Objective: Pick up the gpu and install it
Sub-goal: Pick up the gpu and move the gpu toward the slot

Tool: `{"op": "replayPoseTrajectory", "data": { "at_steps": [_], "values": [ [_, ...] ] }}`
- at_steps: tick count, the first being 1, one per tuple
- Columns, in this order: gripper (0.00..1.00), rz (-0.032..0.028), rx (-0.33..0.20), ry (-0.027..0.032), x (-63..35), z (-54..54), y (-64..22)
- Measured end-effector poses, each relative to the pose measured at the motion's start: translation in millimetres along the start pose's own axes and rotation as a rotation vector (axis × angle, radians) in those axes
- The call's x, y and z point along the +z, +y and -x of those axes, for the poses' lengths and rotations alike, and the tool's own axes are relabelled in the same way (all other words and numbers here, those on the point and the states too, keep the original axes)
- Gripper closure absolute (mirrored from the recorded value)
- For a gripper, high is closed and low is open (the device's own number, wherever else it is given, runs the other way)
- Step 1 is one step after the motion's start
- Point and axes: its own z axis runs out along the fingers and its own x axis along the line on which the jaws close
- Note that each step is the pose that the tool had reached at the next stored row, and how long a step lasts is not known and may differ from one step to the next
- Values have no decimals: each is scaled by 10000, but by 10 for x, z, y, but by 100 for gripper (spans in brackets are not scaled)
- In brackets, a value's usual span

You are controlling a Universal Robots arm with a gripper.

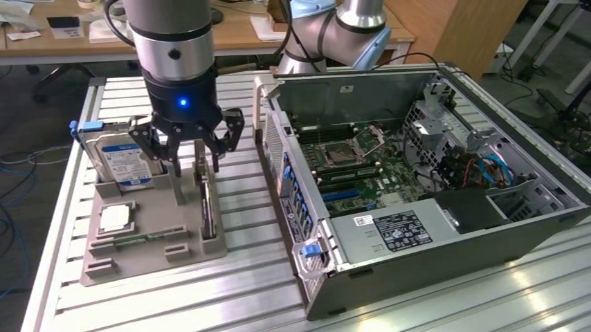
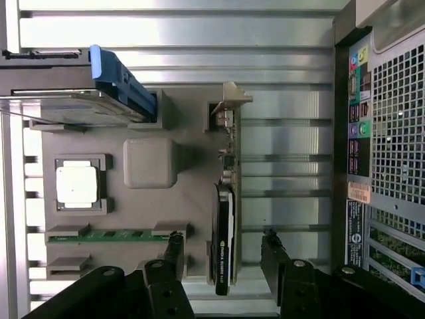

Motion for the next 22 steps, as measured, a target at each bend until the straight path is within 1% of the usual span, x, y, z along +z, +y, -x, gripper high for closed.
{"op": "replayPoseTrajectory", "data": {
  "at_steps": [5, 6, 7, 8, 16, 22],
  "values": [
    [40, 0, -1, -1, 34, 8, -39],
    [34, 0, 1, -1, 45, 8, -40],
    [34, 0, 2, 0, 54, 9, -42],
    [28, -1, 0, 1, 65, 11, -46],
    [28, -3, 27, 7, 203, 23, -57],
    [28, -11, 256, -2, 291, 27, -55]
  ]
}}
